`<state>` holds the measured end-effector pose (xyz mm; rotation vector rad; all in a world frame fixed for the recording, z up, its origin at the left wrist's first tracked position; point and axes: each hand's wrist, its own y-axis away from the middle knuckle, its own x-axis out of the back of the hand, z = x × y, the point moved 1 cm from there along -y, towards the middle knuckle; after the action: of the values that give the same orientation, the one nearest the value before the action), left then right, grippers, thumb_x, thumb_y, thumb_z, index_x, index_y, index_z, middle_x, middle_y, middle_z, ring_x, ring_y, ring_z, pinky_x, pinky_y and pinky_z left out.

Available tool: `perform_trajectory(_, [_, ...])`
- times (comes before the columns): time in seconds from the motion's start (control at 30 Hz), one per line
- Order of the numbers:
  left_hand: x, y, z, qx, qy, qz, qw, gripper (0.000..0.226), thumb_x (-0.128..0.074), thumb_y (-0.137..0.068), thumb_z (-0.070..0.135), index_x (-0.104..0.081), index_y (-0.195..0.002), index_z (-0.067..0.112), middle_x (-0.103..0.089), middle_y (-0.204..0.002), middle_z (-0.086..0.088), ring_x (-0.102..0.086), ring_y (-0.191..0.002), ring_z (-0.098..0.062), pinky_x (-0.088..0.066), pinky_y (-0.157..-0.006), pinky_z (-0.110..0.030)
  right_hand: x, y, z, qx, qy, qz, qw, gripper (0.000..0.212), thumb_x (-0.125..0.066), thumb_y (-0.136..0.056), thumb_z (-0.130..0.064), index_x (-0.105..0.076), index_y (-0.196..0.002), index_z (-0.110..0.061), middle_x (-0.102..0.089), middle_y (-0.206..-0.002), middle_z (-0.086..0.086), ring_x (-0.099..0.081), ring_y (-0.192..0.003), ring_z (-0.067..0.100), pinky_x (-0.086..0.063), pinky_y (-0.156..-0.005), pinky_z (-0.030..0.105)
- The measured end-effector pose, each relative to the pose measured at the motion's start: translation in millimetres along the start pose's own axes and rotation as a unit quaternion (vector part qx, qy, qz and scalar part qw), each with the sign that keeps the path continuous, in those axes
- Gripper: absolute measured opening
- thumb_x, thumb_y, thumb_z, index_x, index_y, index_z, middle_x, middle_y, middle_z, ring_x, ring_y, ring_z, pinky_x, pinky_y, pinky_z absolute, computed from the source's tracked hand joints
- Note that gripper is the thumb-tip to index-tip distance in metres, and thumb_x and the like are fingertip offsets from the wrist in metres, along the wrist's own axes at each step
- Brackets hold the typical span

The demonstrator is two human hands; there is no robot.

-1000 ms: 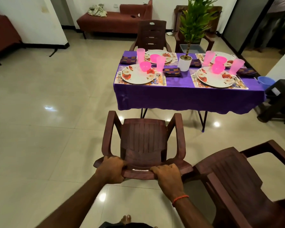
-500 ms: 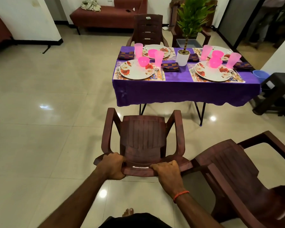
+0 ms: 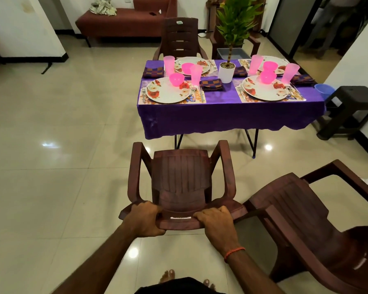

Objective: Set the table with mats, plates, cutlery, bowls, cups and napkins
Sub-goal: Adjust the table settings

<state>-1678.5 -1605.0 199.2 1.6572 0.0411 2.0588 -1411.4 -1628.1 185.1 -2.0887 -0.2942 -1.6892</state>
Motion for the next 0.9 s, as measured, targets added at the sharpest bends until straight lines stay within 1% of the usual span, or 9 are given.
perform_trajectory(0.03, [0.4, 0.2, 0.6, -0.002, -0.001, 0.004, 1.0, 0.048, -0.063, -0.07, 0.067, -0.067, -0.099, 0.03, -0.067, -0.093, 0.016, -0.059, -0.079, -0.007, -0.047, -0.076, -0.028, -0.4, -0.2, 0.9, 0.005, 0.004, 0.01, 1.0, 0.011, -0.068, -0.087, -0.035, -0.075, -0.096, -0.035, -0.074, -0.085, -0.014, -0.07, -0.078, 0.009, -0.052, -0.07, 0.031])
perform_trajectory(0.1, [2.4, 1.6, 2.7, -0.005, -0.003, 0.011, 1.0, 0.047, -0.064, -0.071, 0.066, -0.067, -0.099, 0.029, -0.065, -0.092, 0.017, -0.055, -0.077, -0.006, -0.043, -0.074, -0.027, 0.4, -0.1, 1.7, 0.002, 0.0, 0.013, 1.0, 0.03, -0.046, -0.091, -0.038, -0.075, -0.096, -0.035, -0.074, -0.085, -0.015, -0.07, -0.078, 0.008, -0.052, -0.069, 0.03])
perform_trajectory(0.2, [4.6, 2.9, 4.8, 0.0, 0.003, 0.005, 1.0, 0.041, -0.066, -0.071, 0.063, -0.066, -0.094, 0.029, -0.057, -0.085, 0.02, -0.05, -0.074, -0.006, -0.04, -0.073, -0.026, 2.4, -0.1, 1.2, 0.001, 0.006, 0.007, 1.0, 0.038, -0.036, -0.089, -0.037, -0.074, -0.096, -0.036, -0.074, -0.084, -0.016, -0.07, -0.077, 0.008, -0.05, -0.067, 0.03])
perform_trajectory(0.33, [3.6, 2.5, 3.3, 0.008, 0.012, -0.007, 1.0, 0.046, -0.063, -0.069, 0.066, -0.067, -0.095, 0.029, -0.064, -0.09, 0.017, -0.053, -0.075, -0.007, -0.048, -0.076, -0.03, 5.4, -2.7, 1.6, -0.004, 0.003, -0.028, 1.0, 0.039, -0.035, -0.089, -0.038, -0.074, -0.096, -0.037, -0.074, -0.085, -0.017, -0.07, -0.078, 0.007, -0.049, -0.066, 0.03])
perform_trajectory(0.67, [1.0, 5.4, 4.8, 0.018, 0.005, -0.026, 0.999, 0.049, -0.062, -0.073, 0.066, -0.068, -0.104, 0.03, -0.067, -0.098, 0.016, -0.061, -0.084, -0.008, -0.049, -0.082, -0.029, 6.2, 0.2, 2.2, 0.003, -0.028, -0.077, 0.997, 0.041, -0.033, -0.092, -0.042, -0.073, -0.1, -0.036, -0.074, -0.088, -0.017, -0.069, -0.081, 0.006, -0.047, -0.075, 0.029])
perform_trajectory(0.77, [1.5, 5.5, 4.2, 0.019, 0.02, -0.047, 0.998, 0.061, -0.06, -0.069, 0.08, -0.067, -0.106, 0.032, -0.067, -0.098, 0.02, -0.061, -0.086, -0.005, -0.05, -0.087, -0.033, 5.1, -1.5, 4.6, 0.008, -0.026, -0.085, 0.996, 0.026, -0.049, -0.09, -0.039, -0.07, -0.106, -0.038, -0.073, -0.092, -0.017, -0.067, -0.085, 0.007, -0.036, -0.081, 0.029])
perform_trajectory(0.8, [3.3, 5.6, 5.7, 0.02, 0.028, -0.052, 0.998, 0.07, -0.056, -0.066, 0.089, -0.067, -0.108, 0.034, -0.067, -0.099, 0.021, -0.061, -0.089, -0.004, -0.047, -0.091, -0.036, 7.4, -1.3, 6.1, 0.01, -0.028, -0.106, 0.994, 0.028, -0.058, -0.087, -0.047, -0.067, -0.113, -0.039, -0.072, -0.098, -0.017, -0.066, -0.09, 0.007, -0.035, -0.084, 0.028])
perform_trajectory(0.83, [6.1, 5.3, 8.3, 0.022, 0.039, -0.055, 0.997, 0.077, -0.049, -0.066, 0.095, -0.066, -0.111, 0.036, -0.067, -0.103, 0.022, -0.061, -0.094, -0.003, -0.043, -0.095, -0.04, 9.2, -1.5, 7.5, 0.018, -0.032, -0.135, 0.99, 0.043, -0.061, -0.082, -0.06, -0.062, -0.12, -0.04, -0.071, -0.106, -0.018, -0.064, -0.098, 0.007, -0.036, -0.089, 0.029])
perform_trajectory(0.9, [12.6, 3.5, 14.9, 0.022, 0.064, -0.047, 0.997, 0.081, -0.038, -0.071, 0.098, -0.063, -0.121, 0.04, -0.067, -0.117, 0.022, -0.059, -0.109, -0.003, -0.034, -0.105, -0.05, 14.7, -2.4, 10.0, 0.013, -0.056, -0.159, 0.986, 0.072, -0.05, -0.077, -0.081, -0.05, -0.137, -0.041, -0.062, -0.131, -0.014, -0.056, -0.12, 0.011, -0.035, -0.102, 0.033])
